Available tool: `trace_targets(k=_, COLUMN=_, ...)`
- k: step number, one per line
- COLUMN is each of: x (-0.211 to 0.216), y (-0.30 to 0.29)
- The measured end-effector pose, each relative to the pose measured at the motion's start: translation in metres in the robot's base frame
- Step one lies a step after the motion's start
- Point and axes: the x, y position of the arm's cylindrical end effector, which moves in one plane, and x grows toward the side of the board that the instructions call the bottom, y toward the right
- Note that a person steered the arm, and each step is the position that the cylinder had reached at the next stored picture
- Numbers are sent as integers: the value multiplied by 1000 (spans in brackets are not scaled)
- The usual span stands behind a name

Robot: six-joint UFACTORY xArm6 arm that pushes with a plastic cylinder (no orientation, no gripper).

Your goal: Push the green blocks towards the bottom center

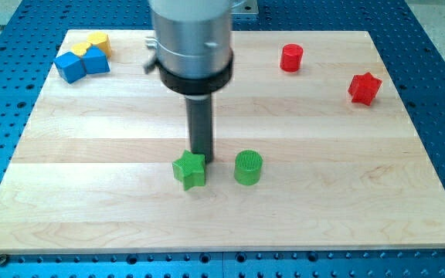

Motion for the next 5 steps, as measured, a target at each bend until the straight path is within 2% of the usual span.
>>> trace_targets(k=1, x=-43, y=22)
trace_targets(k=2, x=-40, y=93)
trace_targets(k=3, x=26, y=70)
trace_targets(k=4, x=37, y=6)
trace_targets(k=5, x=-13, y=-6)
